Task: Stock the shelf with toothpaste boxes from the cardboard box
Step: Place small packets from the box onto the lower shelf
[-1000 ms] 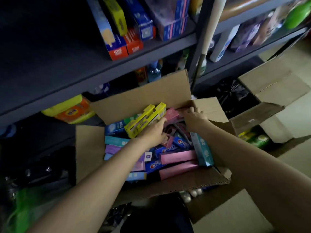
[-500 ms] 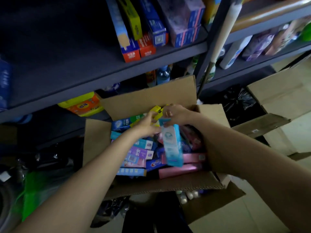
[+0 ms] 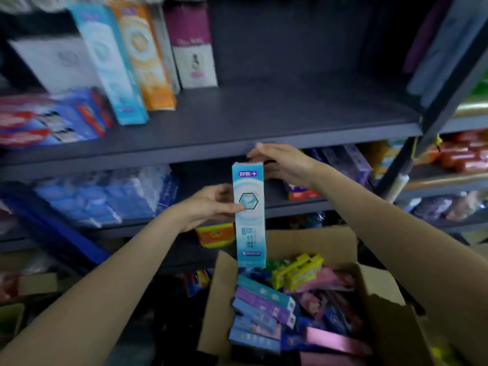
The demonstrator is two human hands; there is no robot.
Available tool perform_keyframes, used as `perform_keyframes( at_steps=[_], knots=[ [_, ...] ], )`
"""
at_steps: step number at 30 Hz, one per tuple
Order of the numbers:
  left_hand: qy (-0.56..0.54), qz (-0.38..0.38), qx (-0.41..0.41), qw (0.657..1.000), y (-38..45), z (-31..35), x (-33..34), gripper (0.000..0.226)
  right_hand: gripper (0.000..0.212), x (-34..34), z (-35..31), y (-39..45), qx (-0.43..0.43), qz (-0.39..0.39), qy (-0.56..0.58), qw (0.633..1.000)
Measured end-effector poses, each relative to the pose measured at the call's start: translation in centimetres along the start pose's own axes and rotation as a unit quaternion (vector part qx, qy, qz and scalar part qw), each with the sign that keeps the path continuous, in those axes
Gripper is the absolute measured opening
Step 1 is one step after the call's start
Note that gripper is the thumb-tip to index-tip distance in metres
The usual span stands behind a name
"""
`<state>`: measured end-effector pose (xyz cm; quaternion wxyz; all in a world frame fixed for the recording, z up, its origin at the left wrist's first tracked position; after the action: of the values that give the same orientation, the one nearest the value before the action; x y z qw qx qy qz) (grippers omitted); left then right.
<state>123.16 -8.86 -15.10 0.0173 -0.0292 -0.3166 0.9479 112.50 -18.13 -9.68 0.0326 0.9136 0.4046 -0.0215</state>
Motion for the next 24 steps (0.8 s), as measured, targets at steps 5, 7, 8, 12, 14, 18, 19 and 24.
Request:
perform_keyframes(
  at_steps=[5,7,8,12,14,18,19,24],
  knots=[
    [-0.019,0.102,0.109,0.989,-7.5,5.7,-9.1,0.026,0.039,6.8,-6.0,1.7,0.004,-0.052,-0.118,0.992],
    [-0.052,0.136,0.155,0.977,-9.7,7.9,-12.0,0.025,0.042,9.8,-7.9,2.6,-0.012,-0.077,-0.178,0.981],
    [-0.070,0.153,0.179,0.969,-10.5,9.0,-13.2,0.025,0.046,11.2,-8.7,3.4,-0.024,-0.082,-0.231,0.969],
    [-0.131,0.260,0.257,0.922,-12.7,12.5,-17.5,0.028,0.064,14.3,-11.6,8.1,-0.086,0.014,-0.379,0.921],
    [-0.122,0.287,0.289,0.905,-13.3,14.0,-19.0,0.026,0.064,14.7,-12.8,10.7,-0.110,0.049,-0.367,0.922],
    [-0.093,0.323,0.312,0.889,-13.0,15.6,-22.7,0.028,0.044,12.8,-14.2,15.9,-0.122,0.066,-0.328,0.935],
    [-0.084,0.340,0.301,0.887,-12.8,15.5,-23.2,0.033,0.043,12.0,-14.3,16.4,-0.118,0.065,-0.331,0.934],
    [-0.038,0.425,0.231,0.875,-10.0,14.8,-25.9,0.054,0.034,10.5,-12.7,19.7,-0.050,0.008,-0.266,0.962]
  ],
)
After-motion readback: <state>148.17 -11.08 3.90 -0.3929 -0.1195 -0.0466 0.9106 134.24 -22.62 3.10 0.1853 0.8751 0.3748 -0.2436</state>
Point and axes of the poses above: each hand's wrist, its own y-axis towards the middle knuckle, its own x-axis out of the palm, z = x × y, the point moved 8 cm from there along y, towards the middle knuckle, and after that the axes turned 14 degrees about -x, right-handed, at the moved point
